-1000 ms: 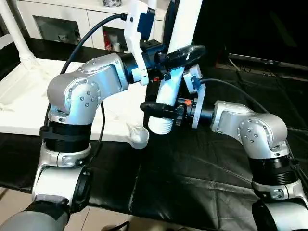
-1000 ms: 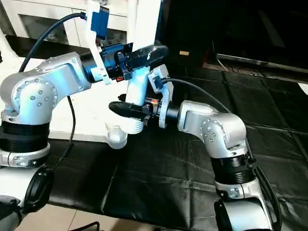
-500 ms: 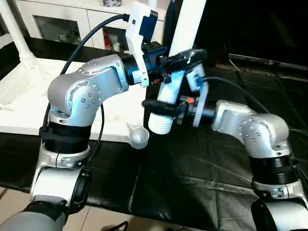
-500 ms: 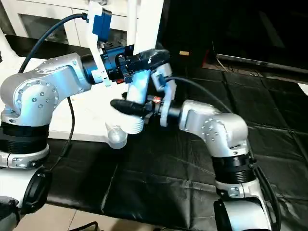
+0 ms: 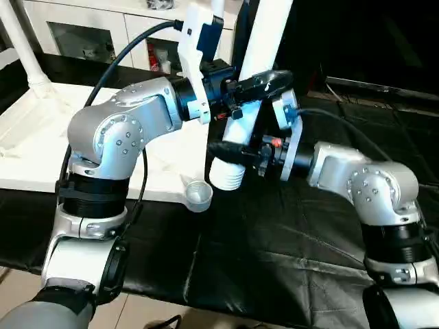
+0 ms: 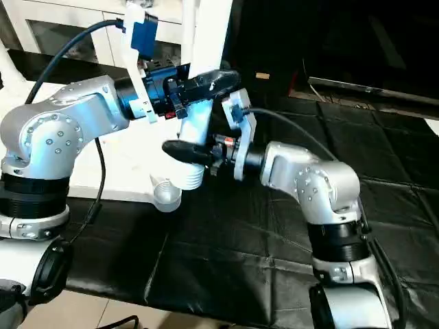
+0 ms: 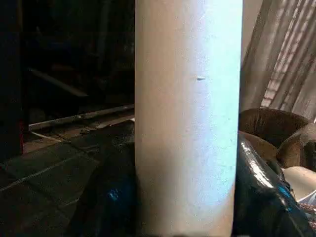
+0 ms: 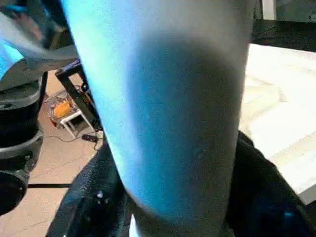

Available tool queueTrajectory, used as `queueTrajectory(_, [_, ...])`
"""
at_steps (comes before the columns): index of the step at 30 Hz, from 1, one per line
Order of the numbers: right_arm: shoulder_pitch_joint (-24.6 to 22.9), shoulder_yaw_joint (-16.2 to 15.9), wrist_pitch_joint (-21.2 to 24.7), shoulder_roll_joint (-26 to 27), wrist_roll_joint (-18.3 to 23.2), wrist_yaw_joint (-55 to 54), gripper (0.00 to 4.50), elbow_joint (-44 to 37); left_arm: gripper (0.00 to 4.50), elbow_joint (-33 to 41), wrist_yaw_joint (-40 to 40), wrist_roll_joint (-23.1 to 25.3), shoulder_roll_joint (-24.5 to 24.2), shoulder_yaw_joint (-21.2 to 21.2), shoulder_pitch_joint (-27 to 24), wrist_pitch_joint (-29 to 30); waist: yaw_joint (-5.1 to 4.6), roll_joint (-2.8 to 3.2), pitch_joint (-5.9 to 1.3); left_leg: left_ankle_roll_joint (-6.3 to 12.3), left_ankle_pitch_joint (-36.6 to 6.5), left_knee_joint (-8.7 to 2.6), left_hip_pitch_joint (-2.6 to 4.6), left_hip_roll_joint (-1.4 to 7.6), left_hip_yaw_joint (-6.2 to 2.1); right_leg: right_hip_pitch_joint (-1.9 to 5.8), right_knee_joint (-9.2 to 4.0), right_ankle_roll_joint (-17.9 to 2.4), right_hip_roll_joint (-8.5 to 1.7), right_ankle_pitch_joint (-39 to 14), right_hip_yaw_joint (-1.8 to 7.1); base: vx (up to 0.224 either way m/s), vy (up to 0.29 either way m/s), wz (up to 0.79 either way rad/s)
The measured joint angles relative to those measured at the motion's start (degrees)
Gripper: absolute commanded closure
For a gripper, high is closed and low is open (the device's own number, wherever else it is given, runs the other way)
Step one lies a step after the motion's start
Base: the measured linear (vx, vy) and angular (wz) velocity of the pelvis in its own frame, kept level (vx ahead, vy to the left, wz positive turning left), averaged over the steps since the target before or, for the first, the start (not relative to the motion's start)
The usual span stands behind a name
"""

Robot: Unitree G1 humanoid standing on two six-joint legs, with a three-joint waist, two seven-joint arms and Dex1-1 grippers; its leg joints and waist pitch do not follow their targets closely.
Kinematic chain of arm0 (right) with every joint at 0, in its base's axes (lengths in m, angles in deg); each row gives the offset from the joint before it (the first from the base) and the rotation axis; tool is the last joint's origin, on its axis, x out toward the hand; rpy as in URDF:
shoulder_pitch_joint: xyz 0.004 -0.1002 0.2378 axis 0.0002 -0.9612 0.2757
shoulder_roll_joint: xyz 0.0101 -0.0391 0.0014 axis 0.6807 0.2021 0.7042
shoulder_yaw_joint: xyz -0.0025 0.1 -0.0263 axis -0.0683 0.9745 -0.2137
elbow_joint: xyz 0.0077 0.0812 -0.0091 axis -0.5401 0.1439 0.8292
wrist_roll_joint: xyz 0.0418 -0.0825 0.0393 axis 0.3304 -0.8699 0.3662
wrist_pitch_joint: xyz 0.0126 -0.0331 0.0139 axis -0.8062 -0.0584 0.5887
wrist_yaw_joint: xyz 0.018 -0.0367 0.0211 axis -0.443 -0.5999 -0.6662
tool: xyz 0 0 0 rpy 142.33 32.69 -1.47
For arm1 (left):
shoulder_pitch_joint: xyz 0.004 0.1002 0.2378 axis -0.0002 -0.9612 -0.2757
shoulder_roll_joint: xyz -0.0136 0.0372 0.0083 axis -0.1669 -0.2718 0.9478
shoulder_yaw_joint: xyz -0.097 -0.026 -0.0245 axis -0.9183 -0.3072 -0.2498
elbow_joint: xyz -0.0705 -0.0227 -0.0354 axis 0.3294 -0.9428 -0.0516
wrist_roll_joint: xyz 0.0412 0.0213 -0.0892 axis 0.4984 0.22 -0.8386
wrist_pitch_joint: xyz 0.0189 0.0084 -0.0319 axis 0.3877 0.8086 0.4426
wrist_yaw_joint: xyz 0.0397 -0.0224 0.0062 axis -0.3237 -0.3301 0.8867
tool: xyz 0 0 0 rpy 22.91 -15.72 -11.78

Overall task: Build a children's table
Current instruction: Pick table leg

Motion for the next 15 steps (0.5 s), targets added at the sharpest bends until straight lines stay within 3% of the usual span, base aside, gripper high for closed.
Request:
queueTrajectory(14, [0.0,-0.21,-0.84,0.19,-0.15,-0.15,2.5,0.07,2.65,-0.68,3.12,-0.67,2.09,-2.08,0.0,1.75,0.02,0.0,0.0,-0.01,0.01,0.0,0.0,0.0,0.0,0.01,0.0,-0.01,0.0,0.0,0.0,0.0,0.0,0.0])
queueTrajectory(15, [0.0,-0.17,-1.33,0.19,-0.16,-0.16,2.51,0.07,2.3,-0.68,3.54,-1.05,2.42,-2.68,0.0,1.88,0.02,0.0,0.0,-0.01,0.01,0.0,0.0,0.0,0.0,0.01,0.0,-0.01,0.0,0.01,0.0,0.0,0.0,0.0])
